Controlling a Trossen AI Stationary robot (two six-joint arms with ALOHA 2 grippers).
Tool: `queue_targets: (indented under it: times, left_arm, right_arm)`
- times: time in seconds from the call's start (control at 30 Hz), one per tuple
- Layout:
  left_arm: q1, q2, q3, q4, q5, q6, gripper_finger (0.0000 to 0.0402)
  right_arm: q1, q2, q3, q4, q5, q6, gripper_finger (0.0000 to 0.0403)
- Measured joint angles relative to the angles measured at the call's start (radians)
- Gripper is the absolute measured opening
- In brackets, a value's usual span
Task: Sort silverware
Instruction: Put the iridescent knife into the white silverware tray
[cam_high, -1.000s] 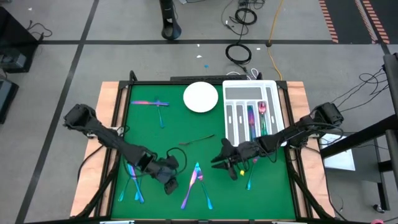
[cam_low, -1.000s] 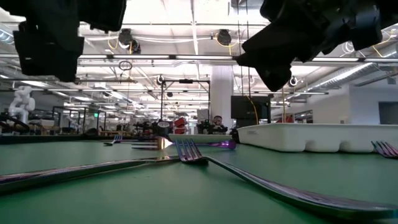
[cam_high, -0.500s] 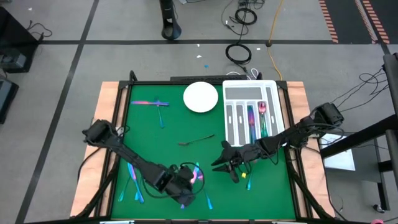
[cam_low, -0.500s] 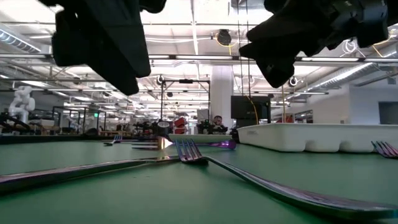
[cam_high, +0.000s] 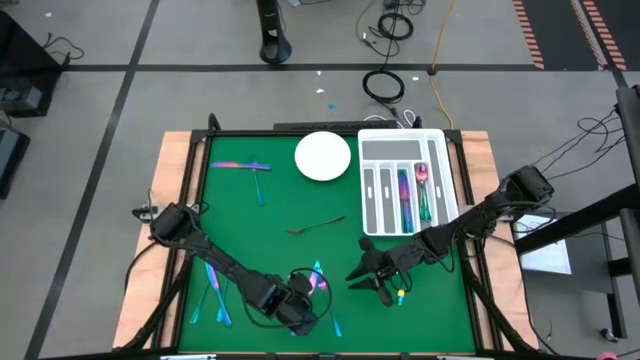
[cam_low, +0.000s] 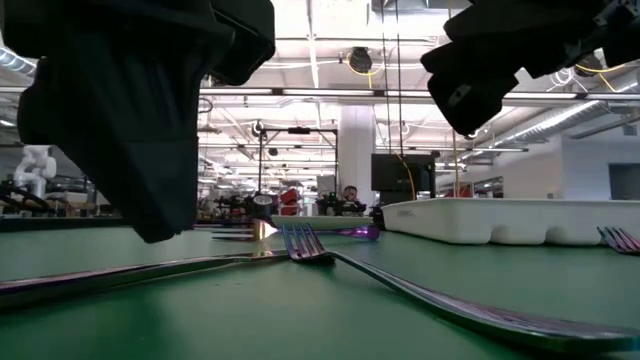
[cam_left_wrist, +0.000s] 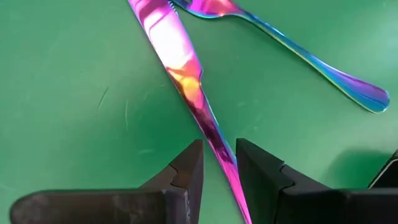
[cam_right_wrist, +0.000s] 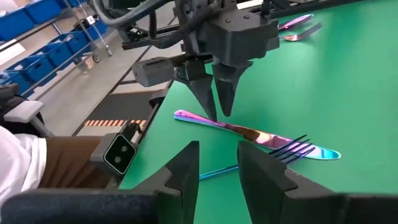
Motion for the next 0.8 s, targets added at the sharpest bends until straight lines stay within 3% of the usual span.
queue_targets:
  times: [0.8]
  left_arm:
    - [0.018,0.004,0.000,-0.013,-0.040,0.102,0.0096]
  right_arm:
    - [-0.001,0.000,0.000,0.006,0.003,-0.001,0.0100]
